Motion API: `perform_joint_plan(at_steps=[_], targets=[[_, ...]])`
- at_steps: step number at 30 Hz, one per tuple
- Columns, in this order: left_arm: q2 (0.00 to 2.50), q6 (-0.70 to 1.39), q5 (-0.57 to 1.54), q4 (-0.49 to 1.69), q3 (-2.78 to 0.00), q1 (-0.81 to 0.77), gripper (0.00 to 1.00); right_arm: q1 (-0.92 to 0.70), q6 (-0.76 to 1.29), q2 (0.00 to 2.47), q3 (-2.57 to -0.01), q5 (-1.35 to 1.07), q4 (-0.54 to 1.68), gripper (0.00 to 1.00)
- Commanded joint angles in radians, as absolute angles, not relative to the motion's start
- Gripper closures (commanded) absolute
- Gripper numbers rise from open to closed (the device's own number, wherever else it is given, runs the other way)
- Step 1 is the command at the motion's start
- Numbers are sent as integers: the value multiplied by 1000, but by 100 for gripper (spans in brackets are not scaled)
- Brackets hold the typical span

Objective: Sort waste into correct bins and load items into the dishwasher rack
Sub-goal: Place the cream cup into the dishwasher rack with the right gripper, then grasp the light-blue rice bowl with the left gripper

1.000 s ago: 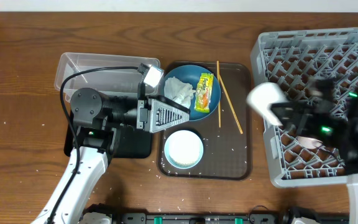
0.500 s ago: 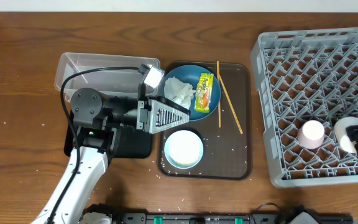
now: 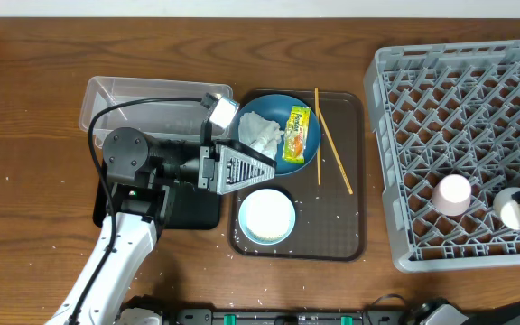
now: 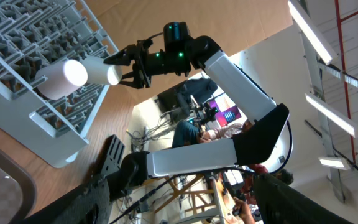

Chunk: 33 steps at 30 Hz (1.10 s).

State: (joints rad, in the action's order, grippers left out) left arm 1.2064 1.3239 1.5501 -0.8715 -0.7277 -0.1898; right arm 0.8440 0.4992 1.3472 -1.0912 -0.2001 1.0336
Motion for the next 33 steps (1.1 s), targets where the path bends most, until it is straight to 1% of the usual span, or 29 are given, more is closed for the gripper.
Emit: perform_joint_plan(at_steps=[1,2,3,5,8,13,16,19,22,23,25,28,30,33], targets=[[1198,1318,1571,-878,-737,-184,23,874,565,1366,-1110,-151,1023,27],[1198,1318,1571,-878,-737,-184,22,878,564,1367,-1110,-171,1016,19],[1198,1318,1571,-878,-737,-184,22,884,561,1367,-1110,-218,1005,16],[1198,1318,1571,-878,-737,-184,22,891,541,1367,-1113,-329,998,12],[1198,1318,1571,-878,-737,-184,22,895,539,1367,-1115,-457,999,14],[1198,1318,1571,-878,-737,-184,22,892,487,1353,-1119,-527,1011,17],[1198,1305,1571,-878,-737,-184,22,880,397,1314,-1119,-632,1011,19],[1198,1266,1571,-878,-737,-184,22,852,255,1254,-1119,-803,1010,21],[1198,1241,1570,-882,-737,-188,23,787,111,1170,-1119,-979,1010,23],[1198,1226,1570,-883,-737,-191,23,757,83,1145,-1119,-1004,1010,23],[1198,1205,1559,-882,-737,-197,23,671,60,1092,-1119,-997,1009,22],[1199,1209,1532,-881,-737,-202,23,496,36,1025,-1118,-934,1008,23],[1199,1269,1483,-881,-737,-202,24,368,67,992,-1118,-815,1006,23],[1199,1379,1376,-876,-737,-202,27,210,157,965,-1118,-606,999,21]])
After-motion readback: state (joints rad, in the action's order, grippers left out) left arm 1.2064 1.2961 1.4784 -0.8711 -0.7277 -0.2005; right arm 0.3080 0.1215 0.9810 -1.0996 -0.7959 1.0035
